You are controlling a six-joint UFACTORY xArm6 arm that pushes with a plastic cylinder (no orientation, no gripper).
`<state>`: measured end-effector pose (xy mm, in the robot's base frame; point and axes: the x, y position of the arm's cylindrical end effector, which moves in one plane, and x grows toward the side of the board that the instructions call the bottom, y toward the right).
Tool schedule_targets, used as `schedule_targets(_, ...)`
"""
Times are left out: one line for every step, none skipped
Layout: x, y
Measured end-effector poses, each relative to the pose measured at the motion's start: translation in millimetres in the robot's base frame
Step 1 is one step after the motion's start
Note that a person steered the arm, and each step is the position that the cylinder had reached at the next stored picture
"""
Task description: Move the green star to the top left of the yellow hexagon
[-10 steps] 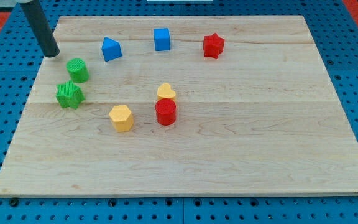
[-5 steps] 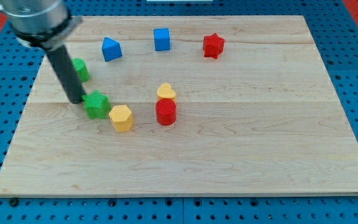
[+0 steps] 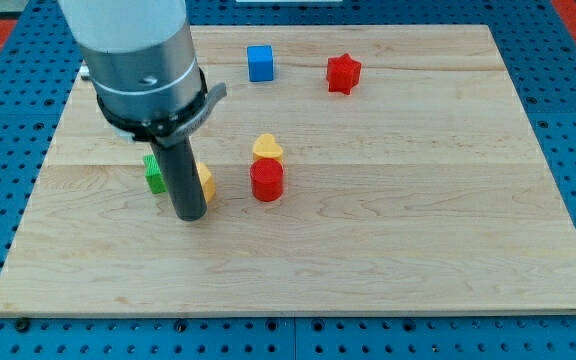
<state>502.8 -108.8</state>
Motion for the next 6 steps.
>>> schedule_targets(-5.7, 0.0)
schedule_targets(-7.5, -10.1)
schedule_targets(-32.5, -44.5)
schedule_targets(-40.7, -63.8)
schedule_targets(-7.4, -64.8)
schedule_targets(44.4, 7.6)
